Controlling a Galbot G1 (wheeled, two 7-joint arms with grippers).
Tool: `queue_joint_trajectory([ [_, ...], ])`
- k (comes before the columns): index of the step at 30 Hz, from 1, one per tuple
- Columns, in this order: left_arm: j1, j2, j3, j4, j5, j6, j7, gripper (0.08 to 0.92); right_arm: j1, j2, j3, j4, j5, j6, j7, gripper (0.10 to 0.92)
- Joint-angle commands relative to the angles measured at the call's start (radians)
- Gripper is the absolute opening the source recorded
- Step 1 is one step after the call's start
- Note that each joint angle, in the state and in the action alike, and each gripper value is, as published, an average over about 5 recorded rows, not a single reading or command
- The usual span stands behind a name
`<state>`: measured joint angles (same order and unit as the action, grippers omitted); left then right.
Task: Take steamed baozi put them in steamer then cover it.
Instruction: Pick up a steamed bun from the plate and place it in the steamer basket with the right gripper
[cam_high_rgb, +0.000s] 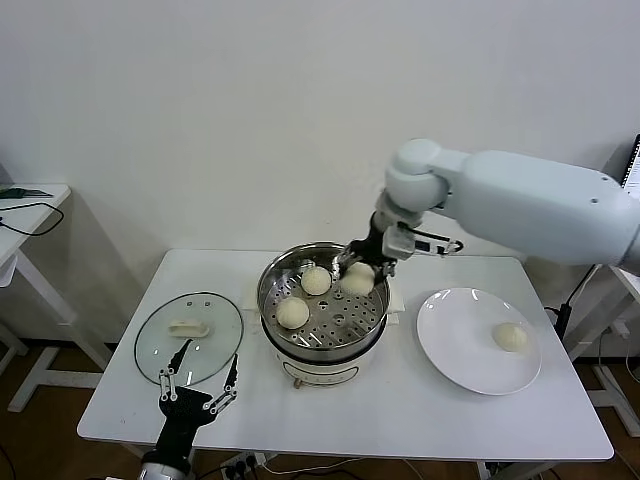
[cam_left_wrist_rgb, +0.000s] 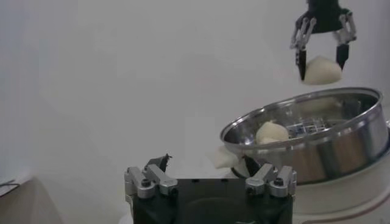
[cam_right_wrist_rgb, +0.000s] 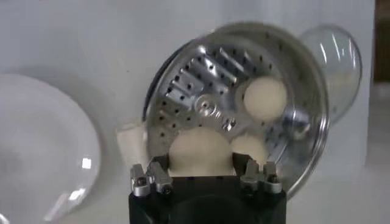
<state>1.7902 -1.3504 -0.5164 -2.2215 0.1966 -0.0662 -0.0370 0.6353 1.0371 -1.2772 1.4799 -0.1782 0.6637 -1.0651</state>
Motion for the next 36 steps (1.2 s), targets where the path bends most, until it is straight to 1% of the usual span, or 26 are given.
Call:
queue_joint_trajectory([
  [1,-0.001,0.000,0.000,-0.003,-0.001,0.000,0.000,0.823,-0.059,0.071,-0.004,0.019,-0.131,0.128,0.036,0.689],
  [13,0.001,0.000,-0.004,-0.005,-0.002,-0.003,-0.002,0.823,-0.132,0.085,0.000,-0.004,-0.180,0.144,0.029,0.695],
  [30,-0.003,-0.002,-0.003,0.001,-0.004,-0.008,-0.003,0.823,-0.151,0.102,-0.001,-0.017,-0.198,0.150,0.002,0.700],
  [31,-0.004,-0.002,-0.003,0.001,-0.004,-0.008,-0.003,0.823,-0.151,0.102,0.000,-0.018,-0.200,0.149,0.003,0.708],
  [36,-0.007,-0.002,-0.001,0.007,-0.003,-0.008,-0.003,0.823,-0.149,0.095,0.018,-0.017,-0.217,0.147,0.010,0.799],
])
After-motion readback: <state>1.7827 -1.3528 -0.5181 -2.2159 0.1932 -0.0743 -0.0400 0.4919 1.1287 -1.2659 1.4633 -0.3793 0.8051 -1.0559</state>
